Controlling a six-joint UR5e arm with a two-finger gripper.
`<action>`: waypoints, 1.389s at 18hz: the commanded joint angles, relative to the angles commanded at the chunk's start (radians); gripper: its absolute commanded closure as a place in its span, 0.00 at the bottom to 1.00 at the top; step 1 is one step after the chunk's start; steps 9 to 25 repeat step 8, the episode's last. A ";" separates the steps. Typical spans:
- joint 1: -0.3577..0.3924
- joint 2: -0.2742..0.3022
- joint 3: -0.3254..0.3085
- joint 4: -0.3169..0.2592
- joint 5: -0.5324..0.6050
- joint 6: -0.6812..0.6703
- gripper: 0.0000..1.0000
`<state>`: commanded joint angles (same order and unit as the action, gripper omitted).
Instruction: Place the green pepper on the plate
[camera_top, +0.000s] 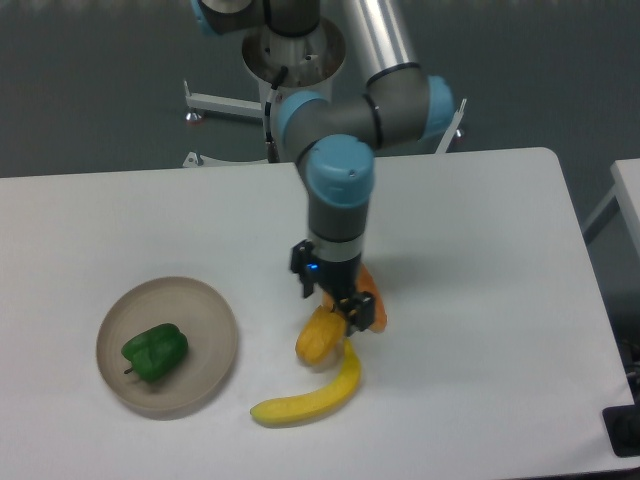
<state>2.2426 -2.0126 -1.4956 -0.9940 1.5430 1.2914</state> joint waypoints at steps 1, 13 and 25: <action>0.009 0.000 0.002 0.000 0.012 0.011 0.00; 0.011 -0.006 0.008 0.006 0.037 0.008 0.00; 0.011 -0.006 0.008 0.006 0.037 0.008 0.00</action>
